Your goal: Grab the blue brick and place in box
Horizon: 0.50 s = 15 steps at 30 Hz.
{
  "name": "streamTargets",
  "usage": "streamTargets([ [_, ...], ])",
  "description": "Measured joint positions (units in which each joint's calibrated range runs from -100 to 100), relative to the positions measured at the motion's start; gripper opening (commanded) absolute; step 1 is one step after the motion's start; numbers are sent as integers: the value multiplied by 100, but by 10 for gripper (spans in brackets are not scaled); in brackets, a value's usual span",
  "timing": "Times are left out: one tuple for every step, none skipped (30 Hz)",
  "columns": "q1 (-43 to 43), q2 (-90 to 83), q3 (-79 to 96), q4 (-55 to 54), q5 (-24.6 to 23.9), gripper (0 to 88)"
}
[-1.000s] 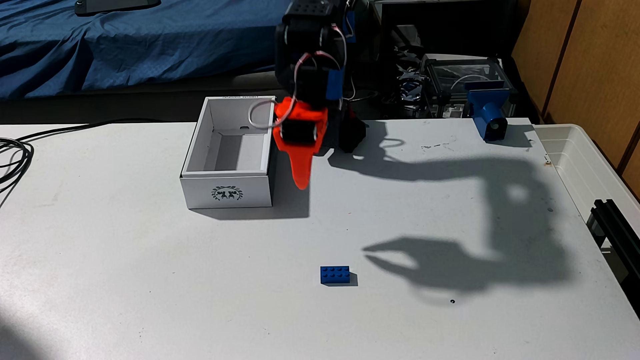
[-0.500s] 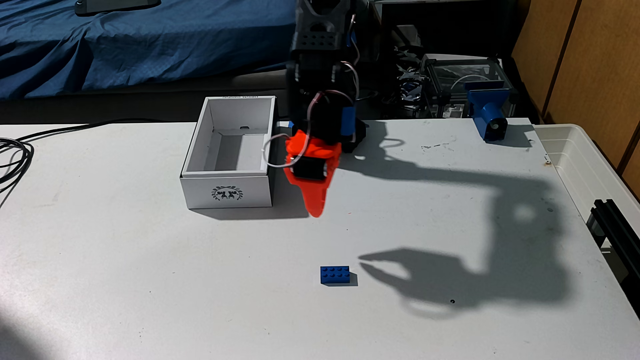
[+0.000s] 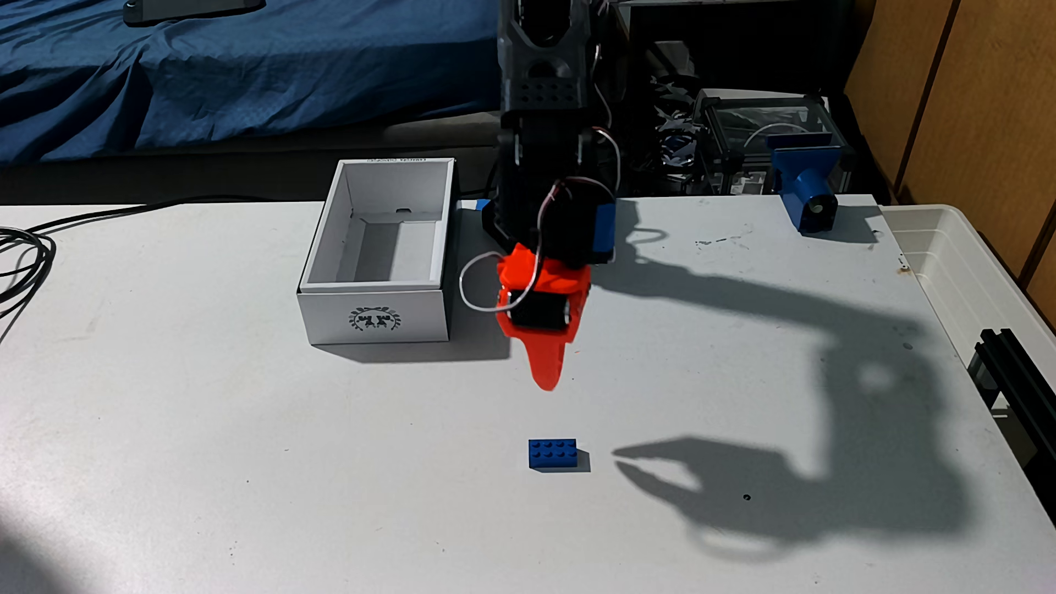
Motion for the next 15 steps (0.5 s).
streamTargets([
  [0,110,-72,0,0,10],
  [0,203,-143,0,0,10],
  [0,296,-215,0,0,10],
  [0,389,-268,-44,-5,10],
  [-7,465,-304,-97,-16,10],
  [-30,532,-340,-167,-26,11],
  [-52,591,-340,-228,-32,11],
  [-74,625,-340,-299,-47,12],
  [-74,650,-340,-351,-58,12],
  [-74,659,-340,-395,-68,12],
  [-74,659,-340,-413,-74,12],
  [-74,659,-340,-413,-74,13],
  [-74,659,-340,-413,-74,13],
  [-74,659,-340,-413,-74,14],
  [-74,659,-340,-413,-74,14],
])
